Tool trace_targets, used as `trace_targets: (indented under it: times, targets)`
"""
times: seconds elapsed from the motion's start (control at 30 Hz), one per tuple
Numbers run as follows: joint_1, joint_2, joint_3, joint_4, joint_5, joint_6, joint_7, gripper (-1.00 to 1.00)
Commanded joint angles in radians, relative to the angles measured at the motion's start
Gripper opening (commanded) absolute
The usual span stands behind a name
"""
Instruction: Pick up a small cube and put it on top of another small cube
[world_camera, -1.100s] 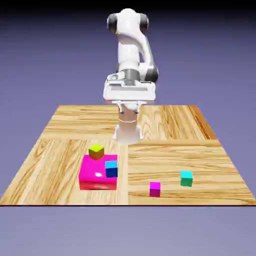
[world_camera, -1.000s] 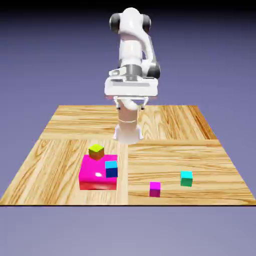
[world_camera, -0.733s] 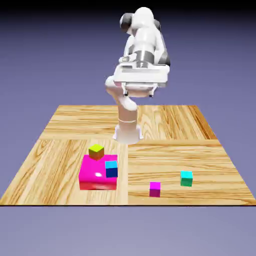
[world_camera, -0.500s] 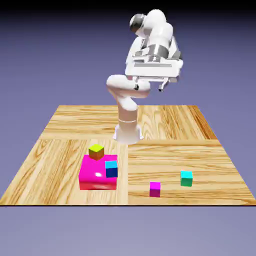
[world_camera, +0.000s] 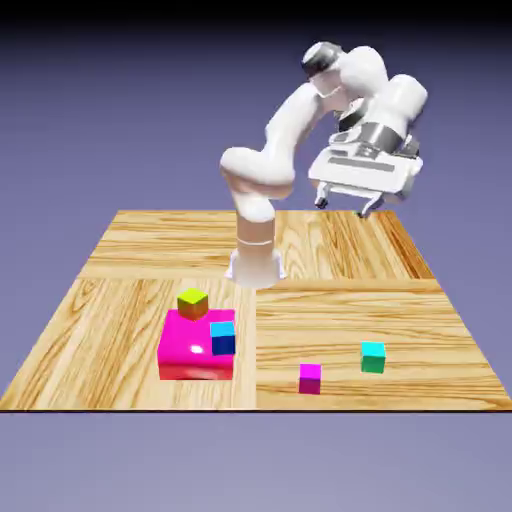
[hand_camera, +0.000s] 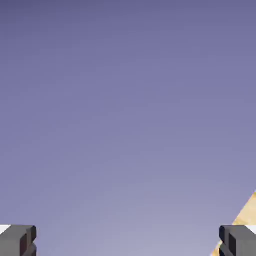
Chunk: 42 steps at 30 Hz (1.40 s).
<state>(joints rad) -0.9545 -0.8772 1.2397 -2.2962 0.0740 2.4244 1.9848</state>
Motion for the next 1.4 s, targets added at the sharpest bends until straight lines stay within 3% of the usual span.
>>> trace_targets:
  times: [0.0, 0.8, 0.97, 1.0, 1.13, 1.37]
  targets:
    - [-0.028, -0.009, 0.036, 0.015, 0.002, -0.018, 0.036, 0.0]
    - [-0.706, -0.224, 0.905, 0.375, 0.054, -0.447, 0.908, 0.0]
    - [-0.76, -0.287, 0.961, 0.318, 0.087, -0.314, 0.91, 0.0]
    - [-0.76, -0.287, 0.961, 0.318, 0.087, -0.314, 0.91, -1.0]
    - [-0.707, -0.226, 0.907, 0.374, 0.055, -0.444, 0.908, -1.0]
    - [-0.455, -0.169, 0.823, 0.17, -0.089, -0.179, 0.865, -1.0]
